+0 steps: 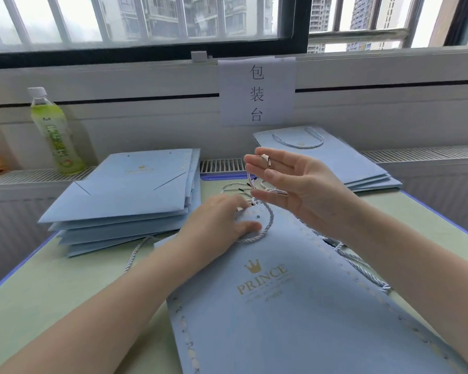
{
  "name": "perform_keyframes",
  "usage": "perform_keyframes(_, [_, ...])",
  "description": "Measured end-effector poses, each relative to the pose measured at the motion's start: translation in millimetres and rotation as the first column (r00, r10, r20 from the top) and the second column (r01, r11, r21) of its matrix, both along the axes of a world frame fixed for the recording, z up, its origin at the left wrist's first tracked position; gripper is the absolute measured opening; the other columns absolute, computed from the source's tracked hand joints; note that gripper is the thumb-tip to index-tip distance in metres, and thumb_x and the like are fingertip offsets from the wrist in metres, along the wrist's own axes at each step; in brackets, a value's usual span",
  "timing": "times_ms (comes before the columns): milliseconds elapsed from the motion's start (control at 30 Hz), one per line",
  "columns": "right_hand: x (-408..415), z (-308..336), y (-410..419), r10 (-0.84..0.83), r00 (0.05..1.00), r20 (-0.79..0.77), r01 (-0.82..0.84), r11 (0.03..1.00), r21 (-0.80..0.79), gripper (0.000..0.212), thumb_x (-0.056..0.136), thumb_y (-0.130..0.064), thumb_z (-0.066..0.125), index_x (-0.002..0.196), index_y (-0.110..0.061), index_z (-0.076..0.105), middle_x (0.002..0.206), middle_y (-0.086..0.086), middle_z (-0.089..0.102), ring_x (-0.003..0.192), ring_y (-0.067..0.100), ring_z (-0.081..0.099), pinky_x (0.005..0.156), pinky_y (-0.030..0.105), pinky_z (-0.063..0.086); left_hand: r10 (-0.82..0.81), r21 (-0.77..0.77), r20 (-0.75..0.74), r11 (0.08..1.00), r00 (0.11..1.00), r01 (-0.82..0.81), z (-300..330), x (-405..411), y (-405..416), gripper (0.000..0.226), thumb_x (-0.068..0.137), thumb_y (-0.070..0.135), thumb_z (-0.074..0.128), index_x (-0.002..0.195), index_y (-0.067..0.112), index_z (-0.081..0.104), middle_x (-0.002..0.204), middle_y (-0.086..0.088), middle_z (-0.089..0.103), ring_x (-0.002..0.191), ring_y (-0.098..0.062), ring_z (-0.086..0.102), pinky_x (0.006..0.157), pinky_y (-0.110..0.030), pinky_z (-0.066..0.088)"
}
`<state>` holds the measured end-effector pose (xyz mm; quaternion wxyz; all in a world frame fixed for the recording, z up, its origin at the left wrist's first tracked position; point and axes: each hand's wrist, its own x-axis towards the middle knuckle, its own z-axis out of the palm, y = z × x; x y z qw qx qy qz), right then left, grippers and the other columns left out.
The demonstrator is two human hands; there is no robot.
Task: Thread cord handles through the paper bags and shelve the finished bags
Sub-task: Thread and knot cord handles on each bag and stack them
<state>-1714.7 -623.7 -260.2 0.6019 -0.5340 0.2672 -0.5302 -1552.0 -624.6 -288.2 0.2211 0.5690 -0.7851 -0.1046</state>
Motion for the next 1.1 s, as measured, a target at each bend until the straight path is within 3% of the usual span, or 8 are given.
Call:
perform_keyframes(100, [1, 0, 0, -0.209, 0.954, -0.217, 0.181, 0.973, -0.143, 0.013, 0.095, -0.013, 0.052, 0.097, -0.011, 0.065, 0.084, 0.002, 0.073, 0.077, 0.01, 0.069, 0.062, 0.015, 0.05, 0.053, -0.05, -0.055, 0.997, 0.997, -0.056, 7, 0, 2, 0.034, 0.084, 0.046, 0.064, 0.11, 0.025, 0.061, 0.112, 0.004, 0.06, 0.11, -0.016, 0.051, 0.088, -0.031, 0.04])
perform_keyframes(200, [0, 2, -1, -0.304, 0.896, -0.322, 0.236, 0.943, -0.232, 0.017, 0.094, -0.018, 0.056, 0.08, -0.013, 0.063, 0.064, -0.002, 0.063, 0.057, 0.008, 0.058, 0.055, 0.014, 0.045, 0.093, -0.076, -0.105, 0.992, 0.99, -0.101, 14, 2, 4, 0.027, 0.083, 0.05, 0.063, 0.092, 0.025, 0.057, 0.093, 0.005, 0.06, 0.093, -0.019, 0.056, 0.077, -0.034, 0.043])
perform_keyframes(333, [4, -2, -2, -0.368, 0.794, -0.485, 0.213, 0.914, -0.344, 0.031, 0.094, -0.027, 0.054, 0.066, -0.013, 0.056, 0.064, 0.002, 0.056, 0.058, 0.012, 0.049, 0.06, 0.024, 0.042, 0.112, -0.008, -0.137, 0.993, 0.984, -0.115, 19, 8, -1, 0.029, 0.084, 0.045, 0.062, 0.074, 0.021, 0.05, 0.073, 0.008, 0.054, 0.074, -0.017, 0.052, 0.07, -0.033, 0.043])
perform_keyframes(500, [10, -7, 1, -0.393, 0.651, -0.649, 0.096, 0.891, -0.444, 0.031, 0.093, -0.023, 0.056, 0.065, -0.012, 0.051, 0.048, -0.013, 0.047, 0.046, 0.003, 0.041, 0.053, 0.019, 0.037, 0.099, 0.158, -0.21, 0.985, 0.973, -0.066, 20, 13, -5, 0.022, 0.087, 0.03, 0.066, 0.087, 0.008, 0.062, 0.069, 0.003, 0.053, 0.067, -0.011, 0.049, 0.065, -0.026, 0.038])
perform_keyframes(567, [12, -9, 4, -0.427, 0.581, -0.693, 0.066, 0.873, -0.482, 0.035, 0.092, -0.024, 0.055, 0.06, -0.014, 0.045, 0.043, -0.014, 0.036, 0.044, 0.005, 0.031, 0.048, 0.016, 0.026, 0.087, 0.212, -0.288, 0.977, 0.954, -0.025, 22, 16, -5, 0.018, 0.086, 0.027, 0.068, 0.087, 0.009, 0.066, 0.062, 0.006, 0.053, 0.056, -0.003, 0.046, 0.054, -0.017, 0.036])
perform_keyframes(733, [16, -14, 9, -0.482, 0.449, -0.752, -0.008, 0.84, -0.543, 0.031, 0.09, -0.028, 0.055, 0.061, -0.019, 0.047, 0.05, -0.008, 0.037, 0.049, 0.006, 0.037, 0.051, 0.021, 0.028, 0.079, 0.286, -0.364, 0.958, 0.928, 0.031, 28, 19, -5, 0.012, 0.086, 0.024, 0.069, 0.081, 0.014, 0.071, 0.053, 0.007, 0.049, 0.032, 0.0, 0.035, 0.034, -0.009, 0.024])
perform_keyframes(900, [15, -20, 8, -0.531, 0.401, -0.747, 0.019, 0.82, -0.572, 0.019, 0.092, -0.033, 0.054, 0.076, -0.022, 0.055, 0.063, -0.008, 0.053, 0.057, 0.006, 0.045, 0.064, 0.029, 0.041, 0.074, 0.35, -0.381, 0.934, 0.922, 0.069, 24, 22, -6, 0.012, 0.085, 0.026, 0.069, 0.084, 0.014, 0.073, 0.076, -0.004, 0.06, 0.065, -0.013, 0.048, 0.056, -0.019, 0.036])
perform_keyframes(1100, [12, -19, 7, -0.595, 0.353, -0.722, -0.057, 0.756, -0.652, 0.013, 0.092, -0.029, 0.054, 0.08, -0.025, 0.05, 0.063, -0.012, 0.044, 0.058, 0.005, 0.04, 0.06, 0.033, 0.037, 0.126, 0.43, -0.5, 0.895, 0.857, 0.119, 25, 24, -7, 0.009, 0.084, 0.015, 0.07, 0.089, 0.008, 0.074, 0.086, -0.012, 0.07, 0.073, -0.019, 0.062, 0.073, -0.029, 0.05])
